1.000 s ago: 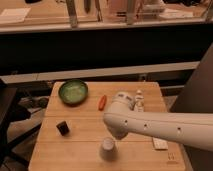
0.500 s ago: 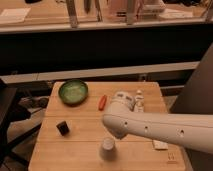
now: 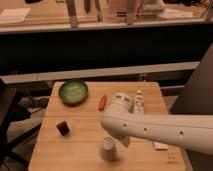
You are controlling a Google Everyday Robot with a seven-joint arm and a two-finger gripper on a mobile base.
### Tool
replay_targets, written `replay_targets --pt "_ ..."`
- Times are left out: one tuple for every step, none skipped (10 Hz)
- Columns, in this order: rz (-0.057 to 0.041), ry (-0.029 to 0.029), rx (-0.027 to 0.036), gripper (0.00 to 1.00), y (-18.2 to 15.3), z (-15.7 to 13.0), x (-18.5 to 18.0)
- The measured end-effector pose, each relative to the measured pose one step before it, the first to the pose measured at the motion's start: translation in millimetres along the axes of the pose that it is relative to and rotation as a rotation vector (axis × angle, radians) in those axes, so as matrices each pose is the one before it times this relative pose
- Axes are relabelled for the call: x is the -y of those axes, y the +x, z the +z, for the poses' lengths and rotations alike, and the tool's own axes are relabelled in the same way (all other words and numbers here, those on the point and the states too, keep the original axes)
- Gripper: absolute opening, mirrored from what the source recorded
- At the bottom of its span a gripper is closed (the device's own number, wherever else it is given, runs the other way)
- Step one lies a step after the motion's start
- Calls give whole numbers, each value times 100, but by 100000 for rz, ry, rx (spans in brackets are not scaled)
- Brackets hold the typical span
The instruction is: Place the ceramic cup over the eraser
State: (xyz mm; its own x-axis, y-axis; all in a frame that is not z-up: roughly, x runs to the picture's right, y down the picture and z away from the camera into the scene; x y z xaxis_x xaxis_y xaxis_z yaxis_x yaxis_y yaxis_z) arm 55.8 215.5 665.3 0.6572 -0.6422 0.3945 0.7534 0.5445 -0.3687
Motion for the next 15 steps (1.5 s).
replay_targets --pt "-1621 -372 472 80 -271 84 71" --pt "-2364 -1049 1040 80 -497 228 207" --pt "-2084 -1203 596 80 -316 274 145" --pt "-2892 -2627 1182 80 -488 638 124" --pt "-2244 -1174 857 80 -450 317 354" --pt "-1443 -429 1508 80 -377 241 153" --pt "-2126 916 3032 80 -417 497 75" --pt "-1089 1568 1586 80 -319 286 52" --pt "-1193 1768 1205 80 -325 414 4" --pt "-1940 2048 202 80 -617 497 219" --pt "-2010 1250 -173 80 -422 511 244" --pt "-841 507 172 80 -313 370 126" --pt "-948 269 -347 80 -223 475 116" --pt "-1234 93 -551 77 -237 435 224" --pt "-543 -90 -711 70 -91 266 23"
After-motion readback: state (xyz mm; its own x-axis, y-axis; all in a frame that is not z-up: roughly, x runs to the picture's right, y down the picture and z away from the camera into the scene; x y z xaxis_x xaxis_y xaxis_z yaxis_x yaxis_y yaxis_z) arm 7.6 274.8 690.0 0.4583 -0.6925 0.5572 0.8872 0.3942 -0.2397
